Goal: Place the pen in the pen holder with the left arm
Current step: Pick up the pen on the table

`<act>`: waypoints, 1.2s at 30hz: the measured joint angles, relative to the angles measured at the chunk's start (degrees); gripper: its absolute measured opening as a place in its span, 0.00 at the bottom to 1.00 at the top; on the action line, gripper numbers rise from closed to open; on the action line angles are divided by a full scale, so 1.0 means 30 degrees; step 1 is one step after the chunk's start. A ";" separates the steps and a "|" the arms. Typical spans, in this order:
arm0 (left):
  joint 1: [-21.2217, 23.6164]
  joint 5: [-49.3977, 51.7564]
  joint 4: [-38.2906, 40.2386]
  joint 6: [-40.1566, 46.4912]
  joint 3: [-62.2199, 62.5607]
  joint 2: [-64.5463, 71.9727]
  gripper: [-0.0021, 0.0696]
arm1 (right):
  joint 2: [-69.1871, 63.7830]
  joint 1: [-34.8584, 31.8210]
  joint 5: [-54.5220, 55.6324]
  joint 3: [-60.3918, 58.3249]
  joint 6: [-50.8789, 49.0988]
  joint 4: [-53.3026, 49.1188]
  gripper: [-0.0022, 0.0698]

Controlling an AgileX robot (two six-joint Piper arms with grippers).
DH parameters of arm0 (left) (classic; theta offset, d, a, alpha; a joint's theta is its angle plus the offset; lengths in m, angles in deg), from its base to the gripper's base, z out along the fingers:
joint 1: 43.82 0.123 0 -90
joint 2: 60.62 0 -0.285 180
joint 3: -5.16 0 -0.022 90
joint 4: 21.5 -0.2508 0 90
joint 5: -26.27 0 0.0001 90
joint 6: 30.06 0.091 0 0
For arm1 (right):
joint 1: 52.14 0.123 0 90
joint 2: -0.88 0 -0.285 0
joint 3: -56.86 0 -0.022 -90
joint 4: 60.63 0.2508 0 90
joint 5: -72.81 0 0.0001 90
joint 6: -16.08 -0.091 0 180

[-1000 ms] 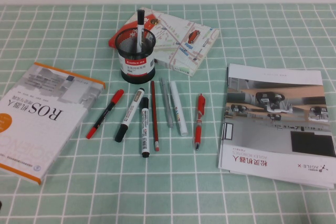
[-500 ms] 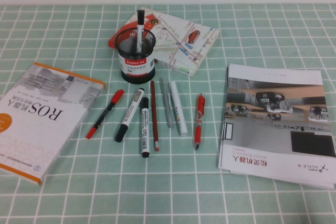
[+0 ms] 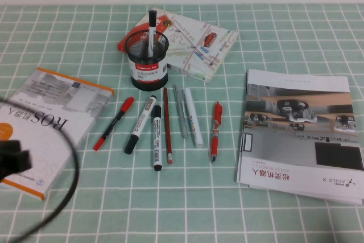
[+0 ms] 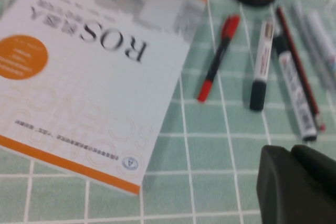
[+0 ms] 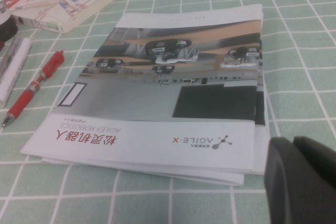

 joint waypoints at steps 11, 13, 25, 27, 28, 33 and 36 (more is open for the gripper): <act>-0.1314 0.2774 0.0930 0.4147 0.6507 1.0796 0.03 | 0.0000 0.0000 0.0000 0.0000 0.0000 0.0000 0.00; -0.1637 0.3208 0.0896 0.4738 0.8007 1.2773 0.03 | 0.0000 0.0000 0.0000 0.0000 0.0000 0.0000 0.00; -0.2566 0.5763 0.0163 0.7795 1.5785 2.1047 0.03 | 0.0000 0.0000 0.0000 0.0000 0.0000 0.0000 0.00; -0.2611 0.6260 -0.0044 0.8322 1.6569 2.1725 0.03 | 0.0000 0.0000 0.0000 0.0000 0.0000 0.0000 0.00; -0.2619 0.6394 -0.0134 0.8516 1.6819 2.1967 0.03 | 0.0000 0.0000 0.0000 0.0000 0.0000 0.0000 0.00; -0.2768 0.7562 -0.0483 0.9151 1.8071 2.3217 0.15 | 0.0000 0.0000 0.0000 0.0000 0.0000 0.0000 0.00; -0.2897 0.7713 -0.0852 0.9267 1.8381 2.3686 0.26 | 0.0000 0.0000 0.0000 0.0000 0.0000 0.0000 0.00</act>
